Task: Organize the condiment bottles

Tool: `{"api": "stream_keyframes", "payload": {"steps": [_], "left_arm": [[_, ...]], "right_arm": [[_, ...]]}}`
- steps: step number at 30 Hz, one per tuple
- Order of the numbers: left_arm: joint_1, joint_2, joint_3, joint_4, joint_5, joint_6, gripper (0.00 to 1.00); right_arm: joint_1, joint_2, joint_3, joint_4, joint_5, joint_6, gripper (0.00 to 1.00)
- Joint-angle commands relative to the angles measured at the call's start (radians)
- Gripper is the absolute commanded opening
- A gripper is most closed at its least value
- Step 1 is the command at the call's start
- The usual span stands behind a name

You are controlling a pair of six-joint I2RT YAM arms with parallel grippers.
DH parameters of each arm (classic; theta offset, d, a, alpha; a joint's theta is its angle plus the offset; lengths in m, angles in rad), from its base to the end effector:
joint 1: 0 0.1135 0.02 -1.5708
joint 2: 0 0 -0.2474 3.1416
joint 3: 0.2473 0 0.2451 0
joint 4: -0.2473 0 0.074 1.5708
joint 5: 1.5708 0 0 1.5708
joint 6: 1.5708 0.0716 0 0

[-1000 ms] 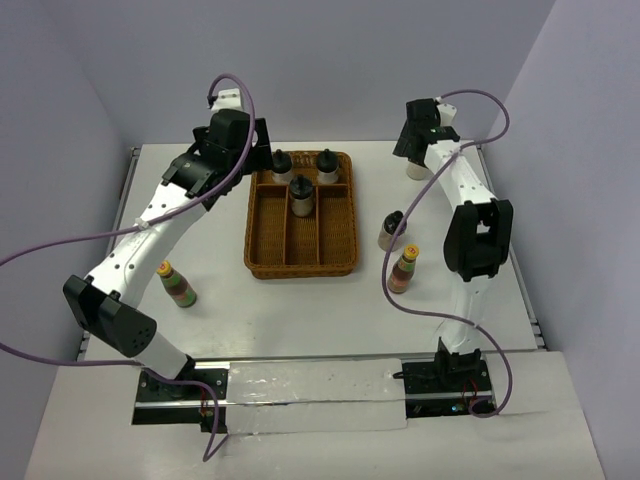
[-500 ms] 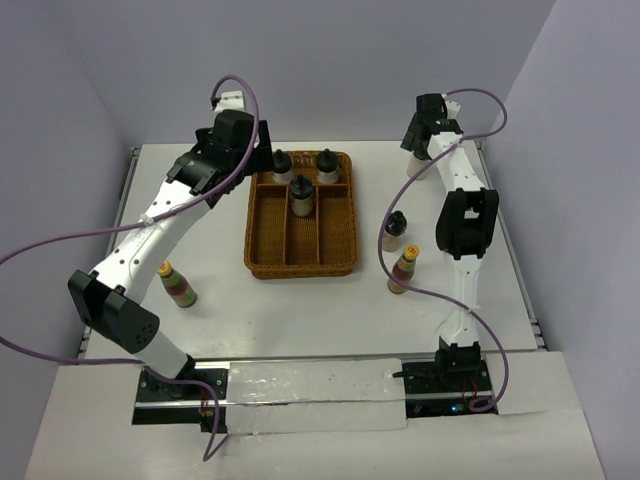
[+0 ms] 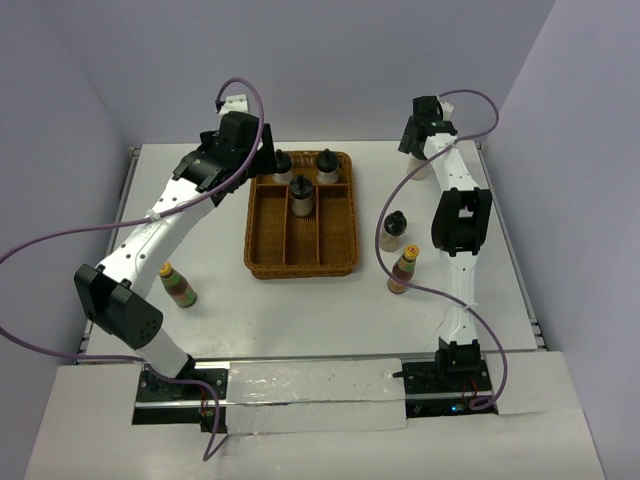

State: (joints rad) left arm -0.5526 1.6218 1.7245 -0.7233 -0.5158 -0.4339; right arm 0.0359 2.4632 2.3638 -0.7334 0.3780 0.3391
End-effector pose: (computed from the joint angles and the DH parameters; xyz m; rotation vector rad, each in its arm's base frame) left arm 0.3366 -0.1661 0.3654 -0.1585 2.0953 -0.0234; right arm 0.5502 -0.0067 0.2009 0.5242 2.2855 -0.2709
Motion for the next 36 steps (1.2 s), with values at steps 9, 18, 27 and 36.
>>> {"api": "stream_keyframes", "payload": {"steps": [9,18,27,36], "left_arm": [[0.006,0.009,0.028,-0.003,-0.001,-0.008,0.99],[0.006,0.021,0.033,-0.004,0.008,-0.008,0.99],[0.006,0.011,0.037,0.011,0.02,0.005,0.99],[0.007,-0.059,-0.013,0.021,0.0,0.012,0.99]], "right_arm": [[-0.002,0.049,0.12,0.042,-0.017,-0.041,0.81],[-0.002,0.002,0.055,0.07,-0.024,-0.034,0.41],[0.009,-0.255,-0.067,0.1,-0.06,-0.004,0.16],[0.137,-0.549,-0.225,0.095,0.01,-0.081,0.1]]}}
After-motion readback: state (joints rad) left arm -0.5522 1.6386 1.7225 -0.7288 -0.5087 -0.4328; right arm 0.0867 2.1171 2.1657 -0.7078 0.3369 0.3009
